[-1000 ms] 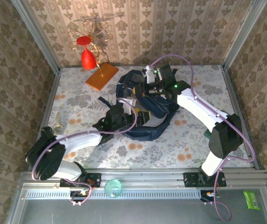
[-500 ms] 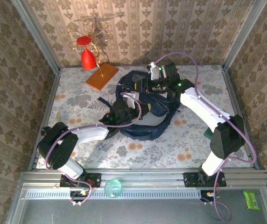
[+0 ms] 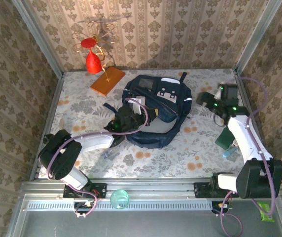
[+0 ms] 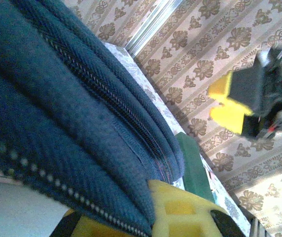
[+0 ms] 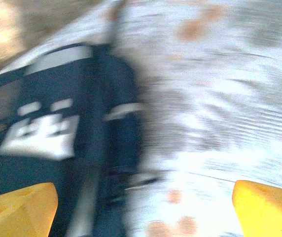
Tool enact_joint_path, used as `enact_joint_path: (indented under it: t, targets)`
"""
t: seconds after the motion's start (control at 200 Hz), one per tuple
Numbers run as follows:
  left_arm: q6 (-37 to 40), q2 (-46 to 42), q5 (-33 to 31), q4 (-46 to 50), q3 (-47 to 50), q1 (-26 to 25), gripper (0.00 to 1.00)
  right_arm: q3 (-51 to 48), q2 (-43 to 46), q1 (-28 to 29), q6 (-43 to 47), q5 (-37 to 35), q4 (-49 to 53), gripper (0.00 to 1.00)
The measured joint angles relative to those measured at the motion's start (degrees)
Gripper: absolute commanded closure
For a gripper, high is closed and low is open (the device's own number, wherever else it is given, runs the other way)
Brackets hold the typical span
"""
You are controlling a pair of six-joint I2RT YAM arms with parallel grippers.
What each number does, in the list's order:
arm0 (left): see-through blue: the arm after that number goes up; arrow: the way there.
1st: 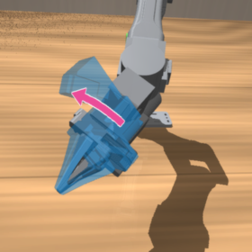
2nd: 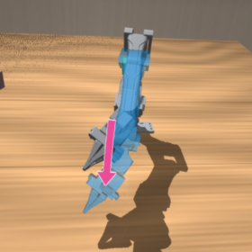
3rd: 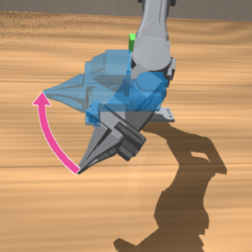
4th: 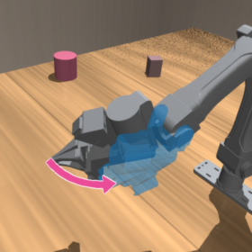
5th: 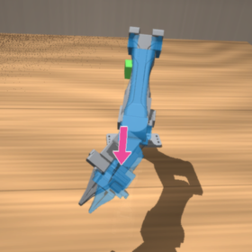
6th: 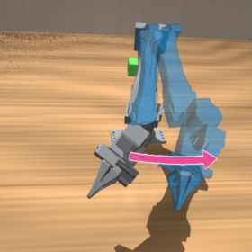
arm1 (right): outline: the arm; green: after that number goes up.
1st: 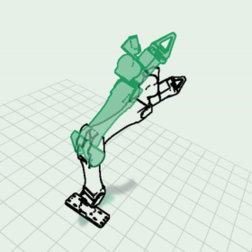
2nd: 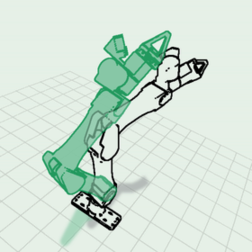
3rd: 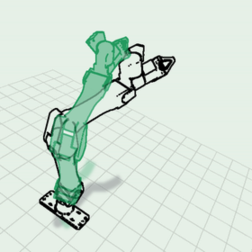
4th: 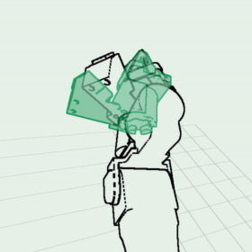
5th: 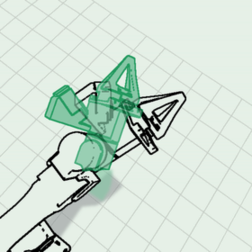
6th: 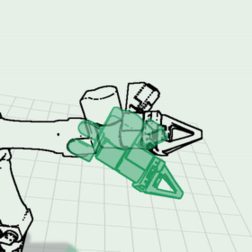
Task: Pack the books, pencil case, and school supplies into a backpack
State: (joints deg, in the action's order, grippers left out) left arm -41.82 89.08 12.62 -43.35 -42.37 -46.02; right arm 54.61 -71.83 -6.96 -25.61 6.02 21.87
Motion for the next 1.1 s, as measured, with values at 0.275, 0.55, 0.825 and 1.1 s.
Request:
enact_joint_path:
  t: [0.275,0.55,0.825,1.1]
  targets:
    - [0.0,0.1,-0.1,-1.3,0.8,0.0,1.00,-0.5,-10.4,-11.8,-1.4,-12.7,1.5,0.00]
    - [-2.5,2.1,4.4,-8.1,2.7,2.4,1.00,1.3,-19.3,-16.4,-1.4,-13.4,4.0,0.02]
    - [-7.8,5.2,9.1,-16.7,4.1,4.9,1.00,3.3,-24.1,-16.2,0.0,-14.3,5.1,0.22]
    - [-9.6,5.7,10.1,-18.5,4.1,5.0,1.00,7.7,-28.4,-11.5,1.7,-17.3,5.2,0.37]
